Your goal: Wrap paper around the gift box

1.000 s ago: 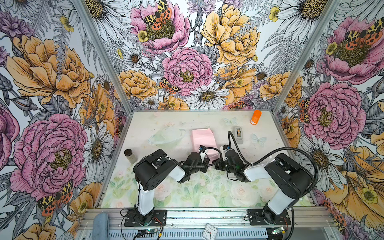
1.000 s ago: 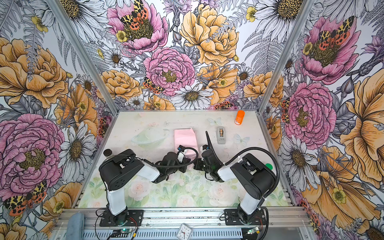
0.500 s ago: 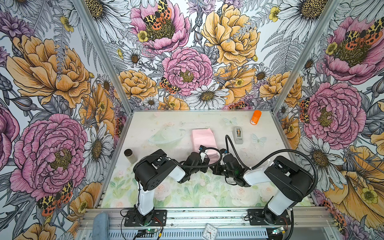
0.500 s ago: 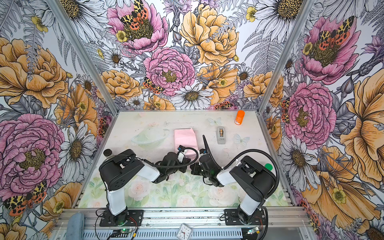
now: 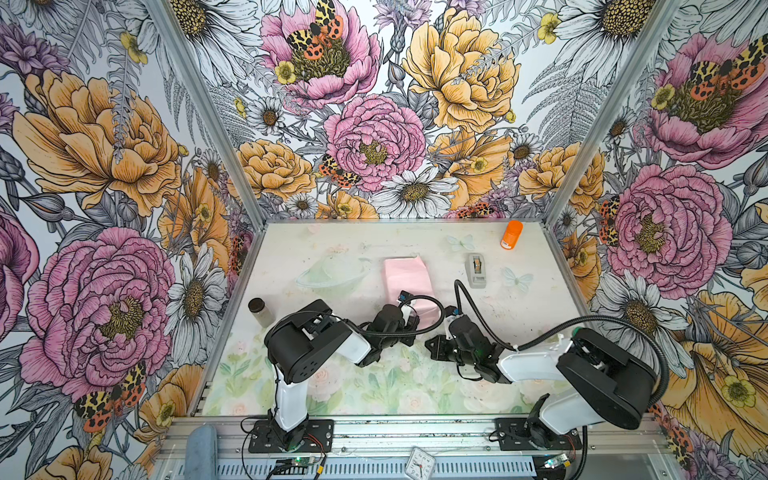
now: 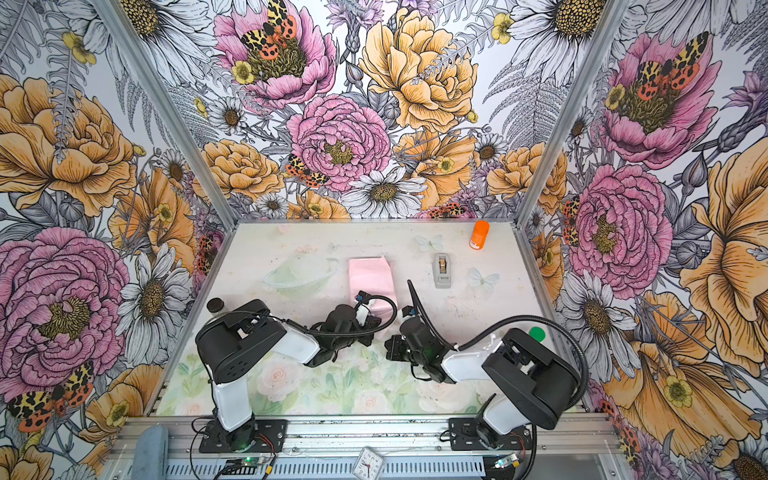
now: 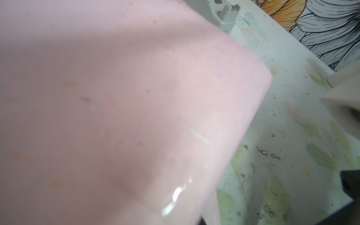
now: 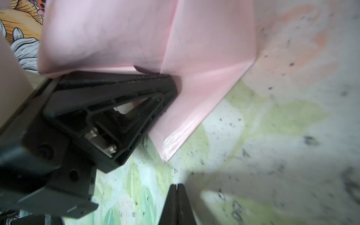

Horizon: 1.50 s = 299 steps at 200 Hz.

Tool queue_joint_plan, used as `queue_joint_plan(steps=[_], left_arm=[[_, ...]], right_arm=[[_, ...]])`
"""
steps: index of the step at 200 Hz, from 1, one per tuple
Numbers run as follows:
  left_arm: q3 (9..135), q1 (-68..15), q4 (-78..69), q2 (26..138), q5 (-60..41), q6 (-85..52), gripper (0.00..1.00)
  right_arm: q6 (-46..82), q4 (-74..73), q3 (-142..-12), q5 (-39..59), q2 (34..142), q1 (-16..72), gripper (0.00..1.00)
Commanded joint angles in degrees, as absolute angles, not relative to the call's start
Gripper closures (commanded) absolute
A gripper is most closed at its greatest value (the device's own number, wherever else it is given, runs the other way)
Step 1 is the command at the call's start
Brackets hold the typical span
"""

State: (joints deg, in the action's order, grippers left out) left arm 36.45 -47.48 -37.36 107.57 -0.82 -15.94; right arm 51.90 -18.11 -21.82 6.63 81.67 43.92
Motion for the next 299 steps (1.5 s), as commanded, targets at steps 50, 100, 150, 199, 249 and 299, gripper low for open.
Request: queue_joint_plan(steps=[50,100,150,199,249,299], left_arm=[[35.34,-50.61,-26.02,89.3,3.0,-10.92,0.72],[37.81,-51.28,-5.49,77.34,0.76,8.44,0.62],[40.84,-51.8,11.81,78.23,-4.79,40.95,0.49],[46.99,-51.76,14.75,89.34,-4.32,48.42,0.54],[50.97,-51.31,12.52,96.25,-2.57,48.47,0.58],[51.93,-50.11,10.28,99.14,-1.27,48.24,0.63]], right_arm=[[48.63,-0.65,-23.32,7.83,63.58,36.32,0.8],[47.08,1.3,-26.18,15.82,67.37,31.81,0.76],[49.39,-4.4,-28.73,20.79,76.06,30.51,0.74],[49.23,-6.01,-29.83,21.98,80.47,29.91,0.74],[49.33,-6.83,-29.2,22.52,81.77,29.38,0.74],[49.95,-7.55,-28.65,23.02,82.51,29.36,0.74]])
